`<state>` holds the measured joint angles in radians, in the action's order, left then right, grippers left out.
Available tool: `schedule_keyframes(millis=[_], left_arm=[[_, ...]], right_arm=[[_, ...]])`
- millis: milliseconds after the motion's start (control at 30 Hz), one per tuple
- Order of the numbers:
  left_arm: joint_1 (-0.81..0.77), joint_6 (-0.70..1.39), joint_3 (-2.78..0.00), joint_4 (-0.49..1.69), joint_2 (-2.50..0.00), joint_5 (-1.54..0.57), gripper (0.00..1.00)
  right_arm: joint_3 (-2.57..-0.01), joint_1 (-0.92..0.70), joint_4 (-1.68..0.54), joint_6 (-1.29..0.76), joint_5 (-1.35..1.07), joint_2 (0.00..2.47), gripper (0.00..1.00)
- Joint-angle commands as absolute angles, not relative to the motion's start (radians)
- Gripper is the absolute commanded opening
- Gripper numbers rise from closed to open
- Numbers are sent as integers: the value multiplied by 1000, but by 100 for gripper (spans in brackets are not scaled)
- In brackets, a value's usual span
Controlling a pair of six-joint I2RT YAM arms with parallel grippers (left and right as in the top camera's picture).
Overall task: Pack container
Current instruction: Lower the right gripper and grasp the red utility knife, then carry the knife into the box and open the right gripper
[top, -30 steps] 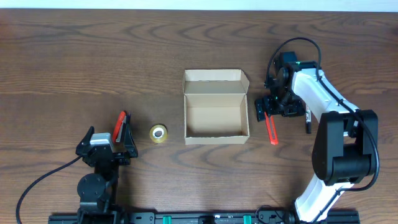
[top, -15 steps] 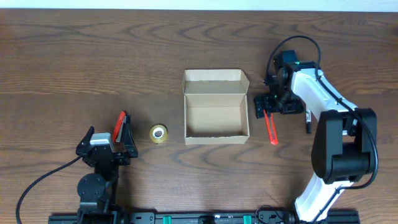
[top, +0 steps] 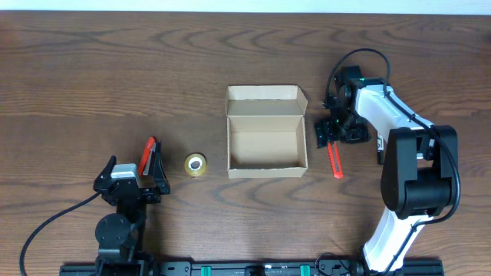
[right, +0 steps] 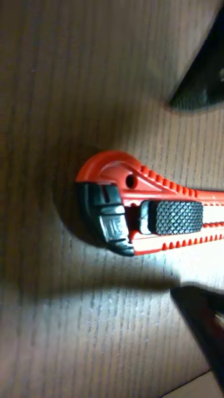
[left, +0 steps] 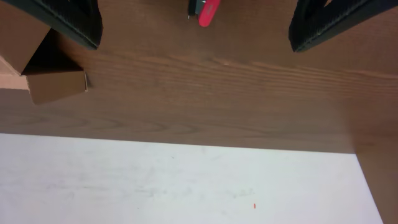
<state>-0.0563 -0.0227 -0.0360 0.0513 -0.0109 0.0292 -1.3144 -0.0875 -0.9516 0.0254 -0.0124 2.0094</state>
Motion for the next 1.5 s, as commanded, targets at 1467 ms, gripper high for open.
schedule_keyframes(millis=[1467], left_arm=[[-59,-22,-5,73,-4,25,95]], right_arm=[[-1499,-284,-1058,343,-278,1573,1]])
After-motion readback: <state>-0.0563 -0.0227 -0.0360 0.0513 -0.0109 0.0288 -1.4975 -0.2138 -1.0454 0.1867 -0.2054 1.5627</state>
